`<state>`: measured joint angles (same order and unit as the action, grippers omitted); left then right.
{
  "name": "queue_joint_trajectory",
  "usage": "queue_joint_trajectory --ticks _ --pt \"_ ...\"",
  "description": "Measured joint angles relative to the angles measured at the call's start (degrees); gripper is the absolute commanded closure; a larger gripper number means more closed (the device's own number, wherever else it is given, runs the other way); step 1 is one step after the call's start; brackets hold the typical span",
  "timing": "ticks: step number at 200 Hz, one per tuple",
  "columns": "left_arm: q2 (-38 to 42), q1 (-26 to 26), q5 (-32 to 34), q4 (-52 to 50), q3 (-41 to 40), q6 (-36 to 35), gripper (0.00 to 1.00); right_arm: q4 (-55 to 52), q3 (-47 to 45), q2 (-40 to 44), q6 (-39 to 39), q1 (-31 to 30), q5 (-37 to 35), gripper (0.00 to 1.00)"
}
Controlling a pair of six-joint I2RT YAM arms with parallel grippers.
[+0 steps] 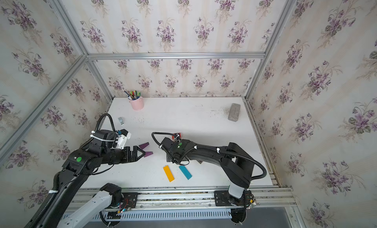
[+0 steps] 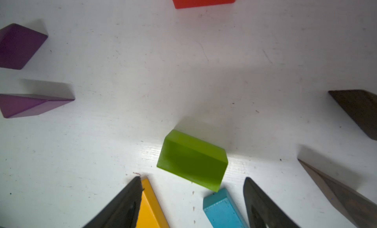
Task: Assemble a small pinwheel with building blocks
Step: Pick up the building block from the center of the board.
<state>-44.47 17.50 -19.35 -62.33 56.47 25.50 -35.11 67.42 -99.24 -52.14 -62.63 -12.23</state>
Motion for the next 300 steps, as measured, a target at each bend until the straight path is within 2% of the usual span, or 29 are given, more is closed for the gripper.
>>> queue_joint_trajectory --ticks 62,122,152,253,300 --pt "3.80 0.00 5.75 -1.07 -0.59 2.69 0.00 -0.50 2.05 -3.85 -0.59 0.52 1.38 0.27" --pt "2.32 0.00 5.33 -0.96 -0.35 2.51 0.00 -1.09 1.86 -4.50 -1.66 0.55 1.49 0.26" --pt "2.19 0.00 5.14 -0.48 -0.28 2.38 0.00 -1.11 1.88 -5.16 -1.66 0.55 1.79 0.31" --pt "1.57 0.00 4.44 0.46 0.11 2.01 0.00 -1.07 -0.46 -4.70 -1.64 0.66 1.38 0.36" --pt "1.75 0.00 4.22 1.01 -0.17 2.03 0.00 -1.16 0.44 -4.63 -0.33 0.87 0.07 0.34"
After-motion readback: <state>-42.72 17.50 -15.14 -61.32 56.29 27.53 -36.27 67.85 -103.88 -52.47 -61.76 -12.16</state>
